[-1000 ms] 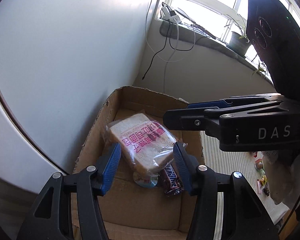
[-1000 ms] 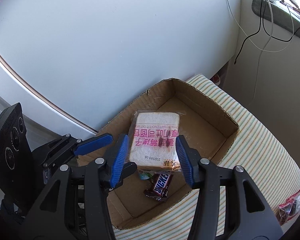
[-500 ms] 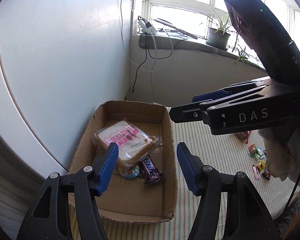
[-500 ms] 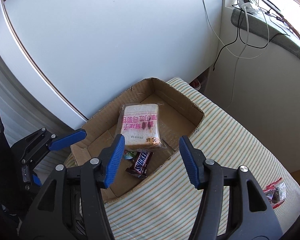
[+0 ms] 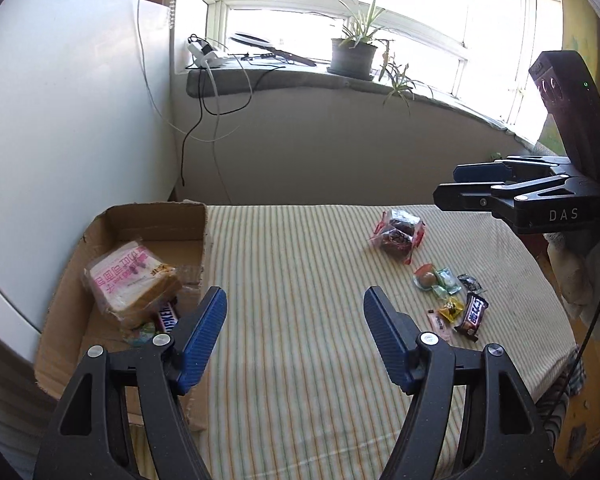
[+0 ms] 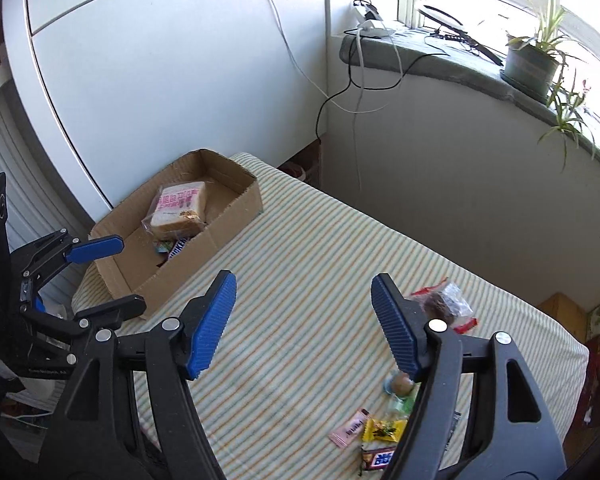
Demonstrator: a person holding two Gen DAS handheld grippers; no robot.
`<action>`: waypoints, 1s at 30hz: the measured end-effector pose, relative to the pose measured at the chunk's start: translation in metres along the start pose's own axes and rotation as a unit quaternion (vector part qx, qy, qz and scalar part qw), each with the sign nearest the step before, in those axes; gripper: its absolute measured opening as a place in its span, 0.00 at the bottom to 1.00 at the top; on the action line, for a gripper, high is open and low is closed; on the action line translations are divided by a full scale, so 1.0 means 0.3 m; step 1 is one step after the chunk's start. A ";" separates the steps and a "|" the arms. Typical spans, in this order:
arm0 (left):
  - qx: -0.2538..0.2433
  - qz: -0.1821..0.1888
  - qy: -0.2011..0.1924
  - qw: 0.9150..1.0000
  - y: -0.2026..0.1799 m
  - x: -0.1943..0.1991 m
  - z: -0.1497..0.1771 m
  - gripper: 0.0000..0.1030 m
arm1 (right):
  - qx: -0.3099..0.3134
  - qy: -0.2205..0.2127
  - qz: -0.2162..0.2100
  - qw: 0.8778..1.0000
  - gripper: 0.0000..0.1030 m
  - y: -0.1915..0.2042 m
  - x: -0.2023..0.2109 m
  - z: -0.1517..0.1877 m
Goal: Organize snacks
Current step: 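Move both tools back toward the remaining snacks, then grasp the black candy packet with the right tool while the left tool grasps the pastry bag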
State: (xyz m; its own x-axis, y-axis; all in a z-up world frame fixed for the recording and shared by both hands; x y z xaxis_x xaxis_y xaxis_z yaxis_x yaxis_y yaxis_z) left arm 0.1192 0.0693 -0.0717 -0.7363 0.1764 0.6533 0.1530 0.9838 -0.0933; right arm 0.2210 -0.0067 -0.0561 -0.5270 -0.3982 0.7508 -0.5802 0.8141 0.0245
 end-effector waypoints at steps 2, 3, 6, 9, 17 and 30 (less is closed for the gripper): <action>-0.009 0.019 0.008 1.000 -0.064 -0.036 0.003 0.69 | -0.001 -0.005 0.029 1.000 0.71 -0.086 0.060 0.062; -0.016 0.024 0.012 1.000 -0.098 -0.055 0.005 0.69 | 0.000 -0.006 0.050 0.999 0.71 -0.129 0.085 0.097; -0.028 0.042 0.025 0.998 -0.182 -0.122 0.005 0.63 | -0.003 0.003 0.088 0.996 0.71 -0.246 0.143 0.203; -0.029 0.060 0.041 0.997 -0.249 -0.193 -0.001 0.55 | -0.022 0.023 0.112 0.993 0.71 -0.367 0.158 0.297; -0.047 0.082 0.072 0.993 -0.367 -0.360 -0.048 0.53 | -0.109 0.070 0.088 0.988 0.71 -0.565 0.096 0.466; -0.084 0.080 0.089 0.989 -0.477 -0.544 -0.086 0.64 | -0.160 0.107 0.029 0.981 0.61 -0.561 -0.074 0.546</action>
State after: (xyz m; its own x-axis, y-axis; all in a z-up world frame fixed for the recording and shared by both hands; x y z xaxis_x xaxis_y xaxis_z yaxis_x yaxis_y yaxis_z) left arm 0.2344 -0.1012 -0.1455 -0.5688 0.3060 0.7635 0.3760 0.9223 -0.0895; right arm 0.2287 -0.2043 -0.1849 -0.3910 -0.2780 0.8774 -0.3104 0.9373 0.1587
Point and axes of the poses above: each gripper's, at about its wrist camera, not at the fingertips, and x roughly against the way its jaws point, y to its left, z to its underside, the point moved 8 cm from there along -x, roughly the way its jaws point, and after that the axes turned 2 degrees about -z, right-handed, at the moved point
